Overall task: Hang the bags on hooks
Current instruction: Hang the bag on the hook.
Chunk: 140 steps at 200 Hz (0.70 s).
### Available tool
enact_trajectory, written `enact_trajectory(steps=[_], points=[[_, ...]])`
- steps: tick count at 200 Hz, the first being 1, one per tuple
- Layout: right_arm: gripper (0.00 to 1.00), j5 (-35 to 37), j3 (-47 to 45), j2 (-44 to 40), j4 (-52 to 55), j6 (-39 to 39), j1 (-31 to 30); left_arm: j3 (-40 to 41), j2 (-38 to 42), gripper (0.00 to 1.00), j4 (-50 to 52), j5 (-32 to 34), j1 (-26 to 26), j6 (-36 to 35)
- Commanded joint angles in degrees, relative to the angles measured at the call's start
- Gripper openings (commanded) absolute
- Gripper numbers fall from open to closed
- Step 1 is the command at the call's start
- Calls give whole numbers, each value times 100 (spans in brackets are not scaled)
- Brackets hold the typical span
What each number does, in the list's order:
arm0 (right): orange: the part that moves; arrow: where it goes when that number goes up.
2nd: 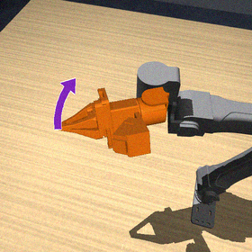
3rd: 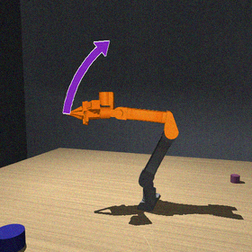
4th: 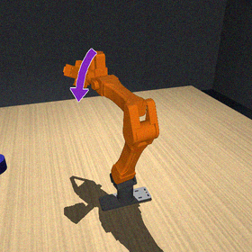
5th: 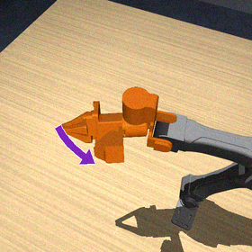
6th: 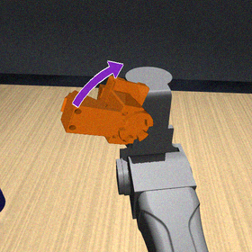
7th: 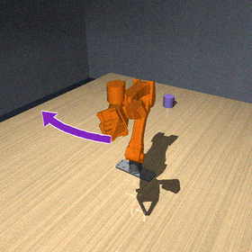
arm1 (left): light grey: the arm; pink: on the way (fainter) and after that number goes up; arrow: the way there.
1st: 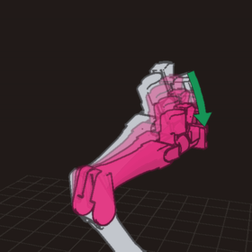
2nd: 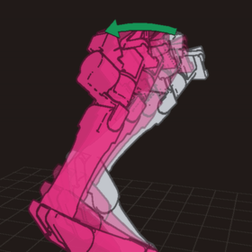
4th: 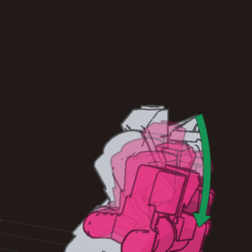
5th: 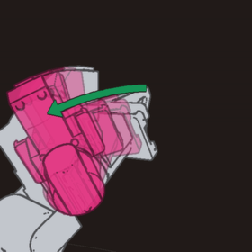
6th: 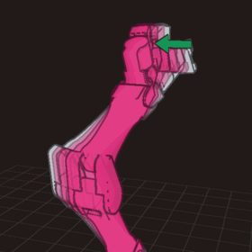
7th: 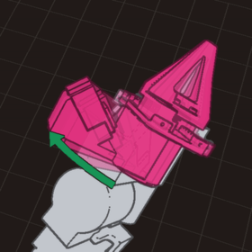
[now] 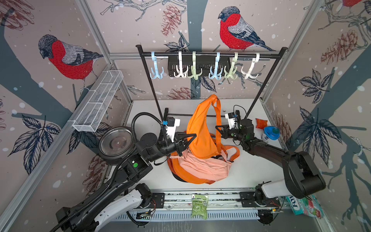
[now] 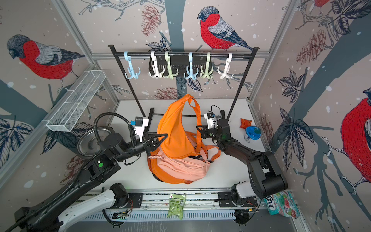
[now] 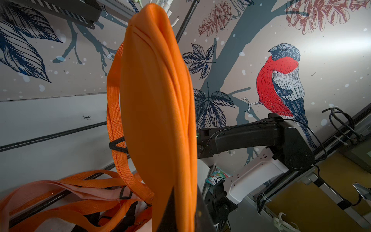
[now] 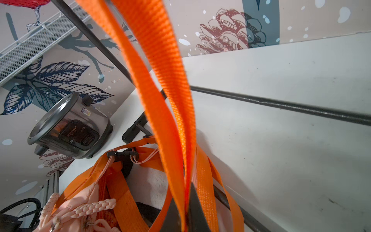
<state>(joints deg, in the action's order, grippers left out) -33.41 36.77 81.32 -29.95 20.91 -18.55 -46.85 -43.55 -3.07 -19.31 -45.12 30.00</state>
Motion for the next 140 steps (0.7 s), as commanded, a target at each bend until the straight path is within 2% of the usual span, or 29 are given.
enact_trajectory(steps=[1, 21, 54, 92, 118, 140], points=[[5, 533, 93, -292, 390, -101, -17, 108, 144, 0, -237, 152, 12, 16], [4, 1340, 276, -708, 1116, -190, -22, 316, 320, 0, -434, 193, 12, 58], [2, 2680, 822, -1452, 2245, -419, -32, 835, 357, 0, -1251, -134, -25, 75], [2, 3686, 1468, -1952, 2898, -828, -34, 1350, 296, 0, -2210, 653, -652, -309], [2, 4517, 1939, -2051, 3303, -1075, 47, 1422, 90, 0, -2636, 1157, -1262, -867], [2, 4928, 2316, -2050, 3488, -1248, 220, 1578, -45, 0, -3137, 1494, -1634, -1176]])
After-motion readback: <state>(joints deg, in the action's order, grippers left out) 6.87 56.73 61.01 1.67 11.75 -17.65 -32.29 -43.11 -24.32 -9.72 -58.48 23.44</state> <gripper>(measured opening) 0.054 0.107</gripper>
